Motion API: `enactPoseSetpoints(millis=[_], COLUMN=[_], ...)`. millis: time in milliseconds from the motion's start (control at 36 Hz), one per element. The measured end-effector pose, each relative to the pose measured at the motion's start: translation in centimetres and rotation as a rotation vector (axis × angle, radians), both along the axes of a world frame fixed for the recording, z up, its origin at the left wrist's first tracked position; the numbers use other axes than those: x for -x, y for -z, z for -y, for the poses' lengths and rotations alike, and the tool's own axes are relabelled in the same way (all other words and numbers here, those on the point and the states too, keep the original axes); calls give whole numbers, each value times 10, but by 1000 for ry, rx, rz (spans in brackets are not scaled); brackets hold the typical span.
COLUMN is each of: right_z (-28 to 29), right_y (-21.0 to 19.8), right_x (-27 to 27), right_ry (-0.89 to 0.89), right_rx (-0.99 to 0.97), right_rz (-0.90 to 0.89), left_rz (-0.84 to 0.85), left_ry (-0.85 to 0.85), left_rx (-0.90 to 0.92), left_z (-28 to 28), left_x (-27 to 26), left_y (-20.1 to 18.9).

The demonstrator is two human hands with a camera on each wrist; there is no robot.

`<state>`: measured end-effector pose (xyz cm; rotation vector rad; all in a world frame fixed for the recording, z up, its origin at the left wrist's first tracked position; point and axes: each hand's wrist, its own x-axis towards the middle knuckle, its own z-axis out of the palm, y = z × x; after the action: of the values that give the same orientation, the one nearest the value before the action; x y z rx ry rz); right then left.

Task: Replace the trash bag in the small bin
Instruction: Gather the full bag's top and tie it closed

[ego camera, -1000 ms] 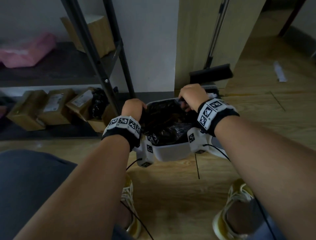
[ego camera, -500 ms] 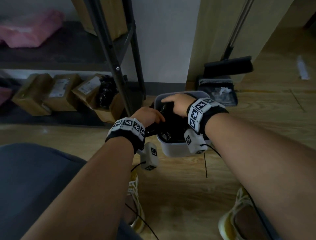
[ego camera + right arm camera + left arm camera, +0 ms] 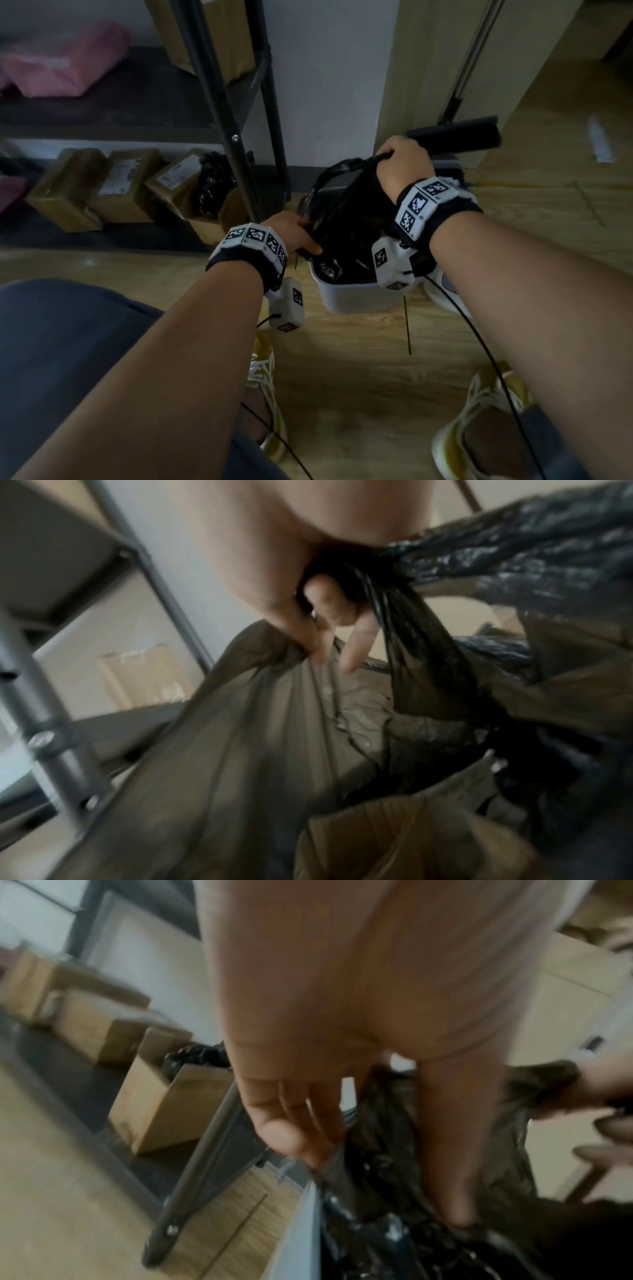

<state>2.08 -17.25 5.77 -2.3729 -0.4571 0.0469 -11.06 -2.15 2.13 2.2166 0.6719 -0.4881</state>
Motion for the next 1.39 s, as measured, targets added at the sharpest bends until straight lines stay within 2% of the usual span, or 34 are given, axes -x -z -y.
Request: enactPoseSetpoints(millis=[56, 111, 250, 389, 528, 583, 667, 722, 806, 944, 1028, 1250, 1389], right_z=[6, 10, 15, 15, 17, 18, 19, 20, 20, 20, 15, 6, 6], right_y=[-1, 0, 1, 3, 4, 5, 6, 6, 6, 1, -5, -19, -27], right_x=[-2, -2, 1, 3, 3, 2, 0, -3, -7, -7, -4, 7, 10], right_ry=[16, 16, -12, -52, -75, -78, -84, -84, -73, -2, 5, -170, -185], right_rx=[-42, -91, -171, -213, -238, -249, -263, -279, -288, -339, -412, -367, -415], right_rz=[-4, -10, -46, -107, -137, -136, -122, -124, -127, -214, -290, -173, -221], left_rz=[14, 71, 316, 440, 611, 617, 471, 385, 402, 563, 654, 803, 749], left_ry=[-12, -67, -260, -298, -485, -427, -72, 90, 40, -242, -345, -160, 51], left_rx=[-105, -123, -4, 49, 143, 94, -82, -185, -215, -45, 3, -273, -314], left_z=[1, 0, 3, 13, 22, 22, 24, 26, 25, 15, 7, 6, 13], left_x=[-1, -2, -11, -24, -41, -46, -49, -49, -46, -49, -54, -60, -63], left_y=[-2, -3, -10, -22, -31, -29, -27, -26, -29, -40, -51, -91, -103])
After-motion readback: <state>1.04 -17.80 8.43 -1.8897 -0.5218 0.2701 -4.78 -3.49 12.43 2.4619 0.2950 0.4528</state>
